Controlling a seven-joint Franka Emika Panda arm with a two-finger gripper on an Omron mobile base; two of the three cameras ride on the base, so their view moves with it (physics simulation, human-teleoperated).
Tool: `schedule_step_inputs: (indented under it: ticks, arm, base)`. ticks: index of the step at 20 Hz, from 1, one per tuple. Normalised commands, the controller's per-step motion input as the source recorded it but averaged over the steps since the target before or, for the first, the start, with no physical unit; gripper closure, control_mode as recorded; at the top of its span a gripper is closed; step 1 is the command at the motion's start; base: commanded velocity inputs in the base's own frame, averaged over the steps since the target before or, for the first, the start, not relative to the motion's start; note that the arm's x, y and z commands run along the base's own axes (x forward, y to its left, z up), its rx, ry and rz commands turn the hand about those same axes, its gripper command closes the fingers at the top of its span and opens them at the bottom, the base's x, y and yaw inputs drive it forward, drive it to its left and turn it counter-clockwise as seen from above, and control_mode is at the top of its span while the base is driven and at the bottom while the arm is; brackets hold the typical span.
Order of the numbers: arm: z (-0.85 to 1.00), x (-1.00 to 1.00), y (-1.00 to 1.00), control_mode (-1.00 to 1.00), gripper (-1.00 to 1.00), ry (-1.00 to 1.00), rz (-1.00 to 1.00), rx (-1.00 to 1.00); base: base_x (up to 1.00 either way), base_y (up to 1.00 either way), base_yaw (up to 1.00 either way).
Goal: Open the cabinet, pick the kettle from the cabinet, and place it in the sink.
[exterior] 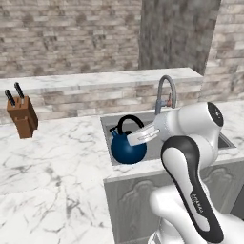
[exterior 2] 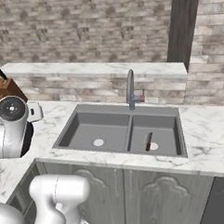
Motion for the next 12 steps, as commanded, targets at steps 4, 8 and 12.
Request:
schedule_step_inputs:
  ticks: [4, 8, 12]
  arm:
    - [0.00, 0.00, 0.00, 1.00, 1.00, 0.00, 0.00, 0.00]
    - [0.00, 0.00, 0.00, 1.00, 1.00, 0.00, 0.00, 0.00]
    - [0.00, 0.00, 0.00, -1.00, 1.00, 0.00, 0.00, 0.00]
  base:
    - [0.00, 0.00, 0.00]
    - [0.00, 0.00, 0.00]
    - [0.00, 0.00, 0.00]
